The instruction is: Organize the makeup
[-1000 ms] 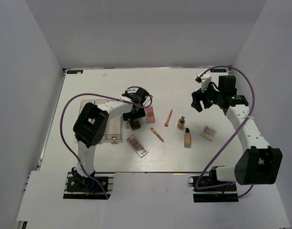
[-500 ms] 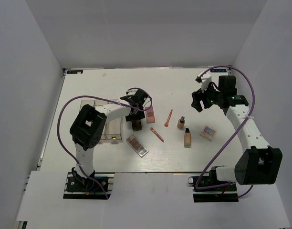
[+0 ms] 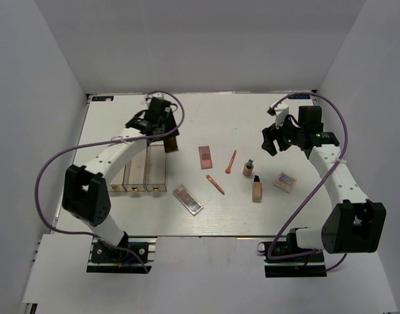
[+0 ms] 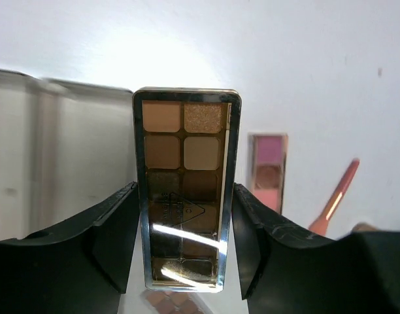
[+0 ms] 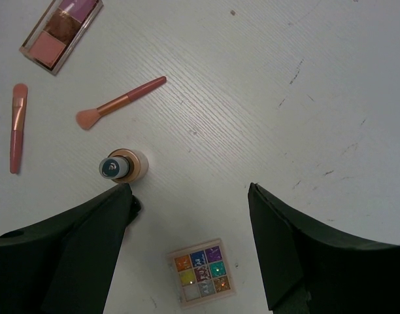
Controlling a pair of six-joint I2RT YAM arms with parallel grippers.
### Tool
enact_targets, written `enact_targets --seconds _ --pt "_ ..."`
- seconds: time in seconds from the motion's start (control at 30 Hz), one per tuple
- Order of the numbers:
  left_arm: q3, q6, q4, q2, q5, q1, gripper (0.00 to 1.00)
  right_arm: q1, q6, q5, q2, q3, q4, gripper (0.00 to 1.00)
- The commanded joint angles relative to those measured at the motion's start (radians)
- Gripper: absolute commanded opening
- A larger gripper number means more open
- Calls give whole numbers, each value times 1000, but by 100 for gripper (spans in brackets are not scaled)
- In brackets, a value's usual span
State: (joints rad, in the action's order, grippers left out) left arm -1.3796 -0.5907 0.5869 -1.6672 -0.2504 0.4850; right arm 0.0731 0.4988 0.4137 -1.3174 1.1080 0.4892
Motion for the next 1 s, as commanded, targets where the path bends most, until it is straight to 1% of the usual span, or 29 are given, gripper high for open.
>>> enact_targets --seconds 0.0,0.03,0.1,0.27,0.37,0.47,0.57,0.7,0.97 --pt "39 81 40 104 -10 -100 8 -2 -13 4 15 -7 -31 78" --pt "46 97 42 134 -3 -144 8 -6 -13 4 15 -11 -31 79" --pt "54 138 59 153 -3 -186 8 -1 -13 10 14 -14 -32 79" --pt "80 235 62 164 -29 -318 8 -2 -22 23 9 -13 -32 79" --pt "109 317 51 162 -39 -376 9 -2 -19 16 14 -14 -31 79" --pt "139 354 47 176 -70 -414 10 -6 -16 11 17 -20 -32 79" --pt "181 385 30 190 -72 -439 11 -4 -14 11 20 -25 -32 79" --pt "231 437 10 190 -56 -459 15 -4 -11 14 17 -27 -35 79" --pt "301 522 -38 195 -78 -468 16 -7 -3 20 12 -36 -37 79"
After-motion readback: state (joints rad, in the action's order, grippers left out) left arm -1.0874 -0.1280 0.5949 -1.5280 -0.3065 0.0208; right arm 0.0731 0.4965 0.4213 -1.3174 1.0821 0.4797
